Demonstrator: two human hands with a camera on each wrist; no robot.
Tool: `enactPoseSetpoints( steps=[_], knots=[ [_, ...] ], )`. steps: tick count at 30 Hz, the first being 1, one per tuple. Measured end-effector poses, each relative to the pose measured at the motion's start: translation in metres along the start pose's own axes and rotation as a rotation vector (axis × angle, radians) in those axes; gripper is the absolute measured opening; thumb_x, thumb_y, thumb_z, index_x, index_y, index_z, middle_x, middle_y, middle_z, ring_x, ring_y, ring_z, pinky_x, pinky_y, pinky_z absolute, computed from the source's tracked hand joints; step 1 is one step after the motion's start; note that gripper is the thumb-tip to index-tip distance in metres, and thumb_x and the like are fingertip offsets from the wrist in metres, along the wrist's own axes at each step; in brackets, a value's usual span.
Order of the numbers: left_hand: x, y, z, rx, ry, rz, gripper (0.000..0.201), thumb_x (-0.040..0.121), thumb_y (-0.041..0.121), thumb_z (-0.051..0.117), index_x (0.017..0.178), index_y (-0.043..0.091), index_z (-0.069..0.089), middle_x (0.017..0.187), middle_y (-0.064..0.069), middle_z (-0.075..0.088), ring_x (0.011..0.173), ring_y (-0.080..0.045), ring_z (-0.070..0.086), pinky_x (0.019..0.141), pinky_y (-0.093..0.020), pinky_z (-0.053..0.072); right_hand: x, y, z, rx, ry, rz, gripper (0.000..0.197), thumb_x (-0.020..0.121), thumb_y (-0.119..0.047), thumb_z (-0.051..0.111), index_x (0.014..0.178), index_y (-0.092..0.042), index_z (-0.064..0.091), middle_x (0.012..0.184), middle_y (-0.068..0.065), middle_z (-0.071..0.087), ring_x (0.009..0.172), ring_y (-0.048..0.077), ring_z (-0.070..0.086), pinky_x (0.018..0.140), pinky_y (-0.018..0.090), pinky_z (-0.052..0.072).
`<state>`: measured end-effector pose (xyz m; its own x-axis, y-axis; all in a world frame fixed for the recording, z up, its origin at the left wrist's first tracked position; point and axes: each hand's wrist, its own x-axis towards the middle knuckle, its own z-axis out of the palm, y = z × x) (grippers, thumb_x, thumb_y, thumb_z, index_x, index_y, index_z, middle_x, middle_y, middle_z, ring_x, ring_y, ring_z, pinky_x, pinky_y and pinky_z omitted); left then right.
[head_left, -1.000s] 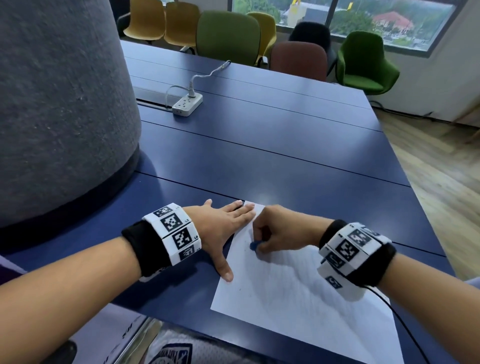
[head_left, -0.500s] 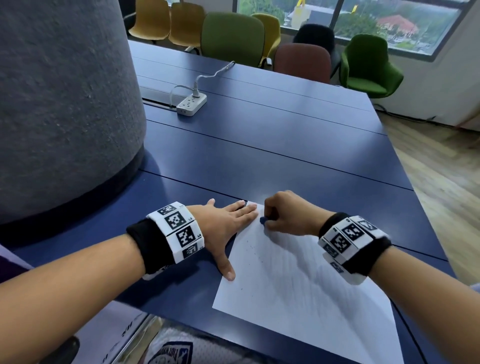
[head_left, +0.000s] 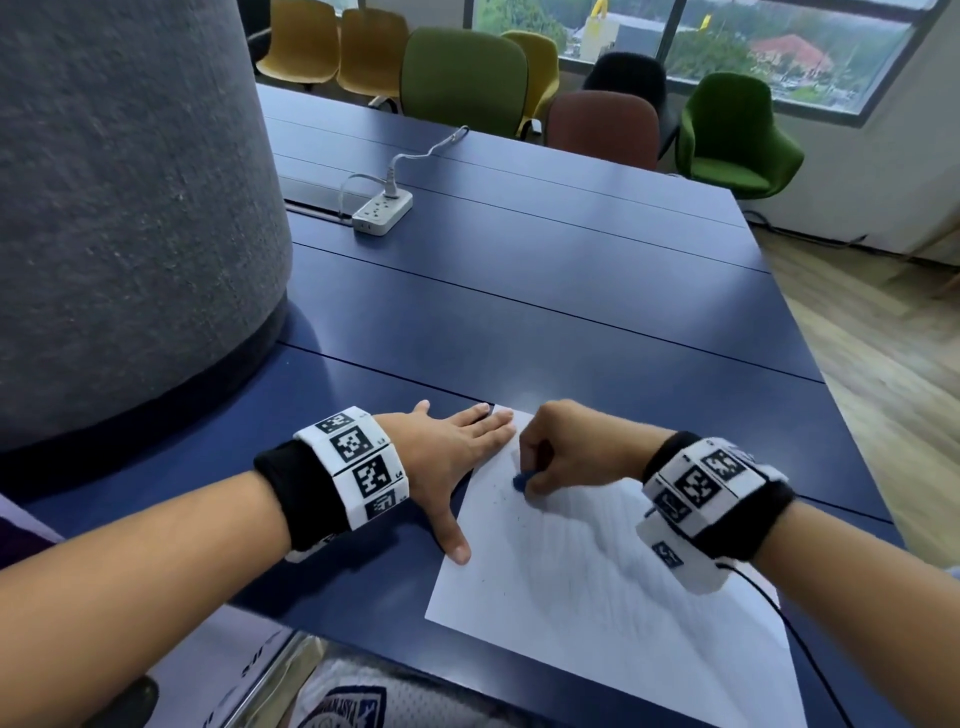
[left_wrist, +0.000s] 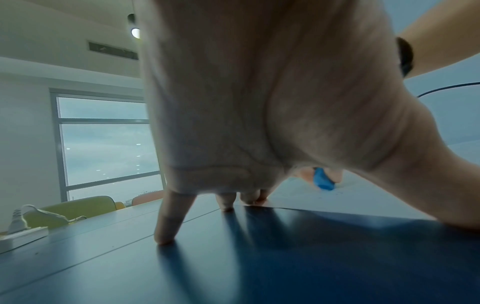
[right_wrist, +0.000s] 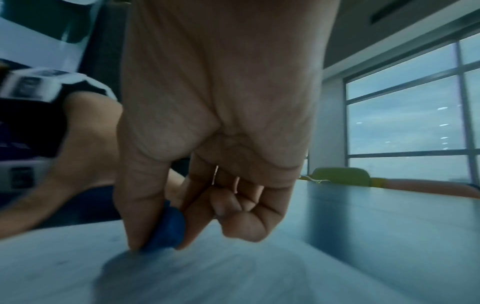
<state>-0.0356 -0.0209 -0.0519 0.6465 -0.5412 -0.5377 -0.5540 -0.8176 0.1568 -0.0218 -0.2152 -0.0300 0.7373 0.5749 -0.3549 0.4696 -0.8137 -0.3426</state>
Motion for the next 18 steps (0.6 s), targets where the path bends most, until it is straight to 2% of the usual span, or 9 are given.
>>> enactPoseSetpoints(
  steps=[2, 3, 5, 8, 9, 11, 13, 16, 18],
  knots=[
    [0.0, 0.0, 0.0, -0.003, 0.003, 0.002, 0.147, 0.055, 0.073, 0.079, 0.153, 0.029, -0.021, 0.158, 0.019, -0.028, 0.143, -0.001, -0.028, 0.114, -0.067, -0.002, 0.008, 0.009, -0.007, -0.043, 0.12, 0.051, 0.015, 0.076, -0.03, 0.076, 0.073, -0.017, 0.069, 0.068, -0.005, 0.065, 0.064, 0.009, 0.056, 0.065, 0.03, 0.053],
    [0.001, -0.001, 0.001, -0.003, 0.004, 0.003, 0.147, 0.055, 0.074, 0.079, 0.153, 0.029, -0.021, 0.158, 0.019, -0.028, 0.143, -0.001, -0.028, 0.114, -0.068, -0.001, 0.011, 0.011, -0.008, -0.067, 0.169, 0.069, 0.016, 0.078, -0.03, 0.074, 0.072, -0.017, 0.067, 0.069, -0.004, 0.064, 0.065, 0.013, 0.055, 0.066, 0.033, 0.054],
    [0.002, -0.001, 0.001, 0.001, 0.008, 0.004, 0.147, 0.055, 0.074, 0.079, 0.153, 0.029, -0.021, 0.158, 0.018, -0.029, 0.143, -0.001, -0.028, 0.113, -0.069, -0.001, 0.01, 0.01, -0.005, -0.071, 0.164, 0.042, 0.016, 0.078, -0.026, 0.074, 0.069, -0.018, 0.063, 0.062, -0.009, 0.059, 0.059, 0.007, 0.052, 0.061, 0.028, 0.049],
    [0.002, -0.001, 0.0, -0.002, 0.012, 0.007, 0.148, 0.055, 0.073, 0.079, 0.153, 0.029, -0.022, 0.158, 0.018, -0.029, 0.143, -0.001, -0.029, 0.113, -0.069, -0.002, 0.002, 0.001, -0.001, -0.045, 0.005, -0.022, 0.015, 0.076, -0.019, 0.077, 0.069, -0.017, 0.064, 0.056, -0.016, 0.056, 0.053, -0.006, 0.053, 0.05, 0.01, 0.038],
    [0.002, -0.002, 0.0, -0.003, 0.008, 0.006, 0.148, 0.055, 0.073, 0.079, 0.153, 0.029, -0.022, 0.158, 0.018, -0.029, 0.143, -0.001, -0.029, 0.113, -0.068, -0.002, 0.003, 0.001, -0.002, -0.05, 0.0, -0.014, 0.015, 0.075, -0.02, 0.078, 0.069, -0.018, 0.065, 0.057, -0.016, 0.057, 0.054, -0.004, 0.053, 0.051, 0.011, 0.039],
    [0.002, -0.002, 0.0, -0.003, 0.005, 0.006, 0.148, 0.054, 0.074, 0.079, 0.153, 0.029, -0.022, 0.157, 0.019, -0.029, 0.143, -0.001, -0.028, 0.113, -0.069, -0.002, 0.006, 0.005, -0.006, -0.065, 0.074, 0.031, 0.017, 0.076, -0.026, 0.078, 0.068, -0.021, 0.063, 0.059, -0.013, 0.057, 0.057, 0.005, 0.053, 0.054, 0.021, 0.042],
    [0.002, -0.001, 0.001, 0.0, 0.009, 0.005, 0.148, 0.054, 0.074, 0.078, 0.153, 0.028, -0.022, 0.157, 0.019, -0.029, 0.142, 0.0, -0.028, 0.114, -0.068, -0.002, 0.006, 0.006, -0.005, -0.093, 0.126, 0.047, 0.02, 0.077, -0.026, 0.076, 0.067, -0.022, 0.06, 0.06, -0.012, 0.055, 0.06, 0.01, 0.051, 0.054, 0.023, 0.04],
    [0.002, 0.0, 0.001, 0.006, 0.005, 0.0, 0.147, 0.055, 0.073, 0.079, 0.153, 0.028, -0.022, 0.158, 0.018, -0.028, 0.143, -0.001, -0.028, 0.114, -0.067, -0.002, -0.003, -0.001, 0.001, -0.038, -0.028, -0.025, 0.024, 0.074, -0.021, 0.079, 0.063, -0.023, 0.059, 0.059, -0.015, 0.057, 0.053, -0.001, 0.053, 0.049, 0.011, 0.037],
    [0.001, 0.0, 0.0, 0.011, 0.0, -0.005, 0.147, 0.056, 0.073, 0.078, 0.153, 0.028, -0.022, 0.158, 0.018, -0.028, 0.143, -0.001, -0.028, 0.114, -0.067, -0.002, -0.006, -0.003, 0.0, -0.005, -0.073, -0.016, 0.021, 0.074, -0.022, 0.08, 0.064, -0.023, 0.061, 0.059, -0.015, 0.058, 0.051, -0.004, 0.052, 0.048, 0.009, 0.037]
  ],
)
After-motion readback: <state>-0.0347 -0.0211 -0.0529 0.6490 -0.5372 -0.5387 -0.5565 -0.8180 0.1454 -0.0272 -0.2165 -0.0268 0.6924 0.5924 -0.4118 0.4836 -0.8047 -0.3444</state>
